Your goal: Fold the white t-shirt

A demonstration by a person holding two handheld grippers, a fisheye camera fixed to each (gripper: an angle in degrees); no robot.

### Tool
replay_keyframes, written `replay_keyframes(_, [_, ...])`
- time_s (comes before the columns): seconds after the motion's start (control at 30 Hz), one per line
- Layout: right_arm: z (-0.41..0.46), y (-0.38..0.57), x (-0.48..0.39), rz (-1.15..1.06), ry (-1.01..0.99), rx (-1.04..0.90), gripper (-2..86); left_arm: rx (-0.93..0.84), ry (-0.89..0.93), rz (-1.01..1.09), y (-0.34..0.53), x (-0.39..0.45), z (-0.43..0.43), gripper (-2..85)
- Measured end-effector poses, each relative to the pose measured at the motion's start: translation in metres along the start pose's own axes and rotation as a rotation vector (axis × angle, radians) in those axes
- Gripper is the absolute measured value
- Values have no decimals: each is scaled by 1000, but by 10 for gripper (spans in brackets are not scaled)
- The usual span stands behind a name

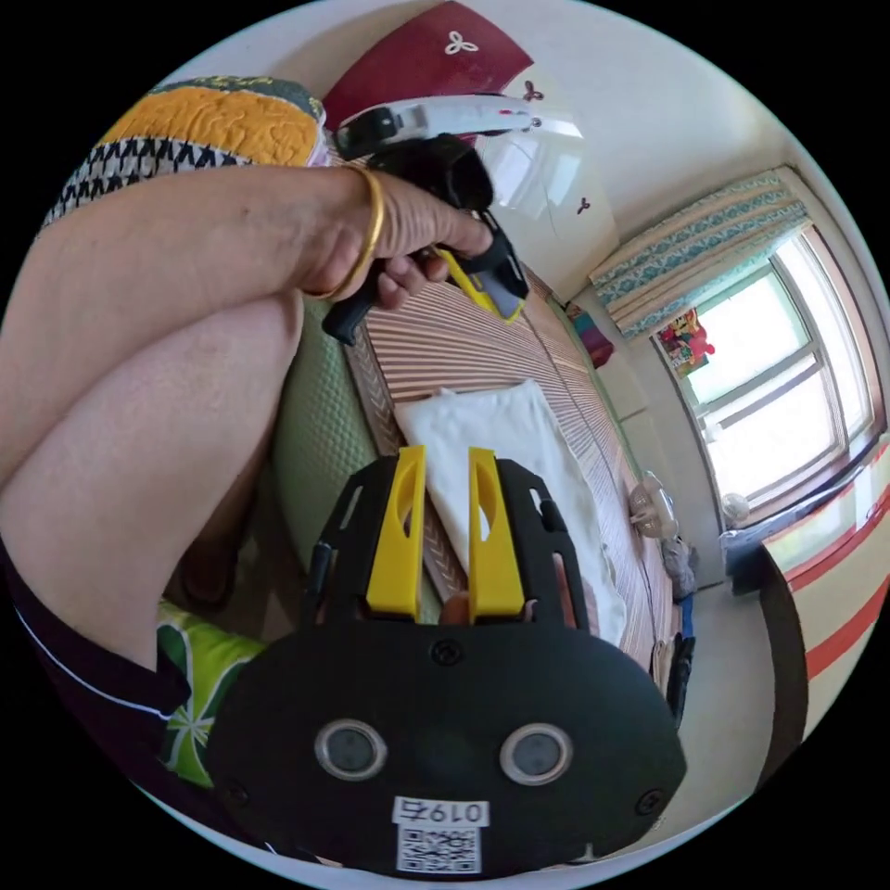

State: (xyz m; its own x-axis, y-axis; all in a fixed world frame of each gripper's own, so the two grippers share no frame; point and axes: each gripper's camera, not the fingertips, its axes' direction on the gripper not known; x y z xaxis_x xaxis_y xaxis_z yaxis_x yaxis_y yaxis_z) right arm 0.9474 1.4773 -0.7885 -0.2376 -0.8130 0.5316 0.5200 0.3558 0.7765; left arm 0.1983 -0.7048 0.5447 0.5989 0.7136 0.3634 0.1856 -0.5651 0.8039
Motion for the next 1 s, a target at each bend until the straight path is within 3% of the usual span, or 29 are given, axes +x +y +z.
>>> replay_keyframes(0.7, [85, -105, -111, -296, 194, -125, 72, -104, 24, -98, -152, -50, 20, 66])
replay_keyframes(1.0, [89, -116, -102, -31, 178, -77, 1, -187, 421, -340, -197, -117, 69, 110])
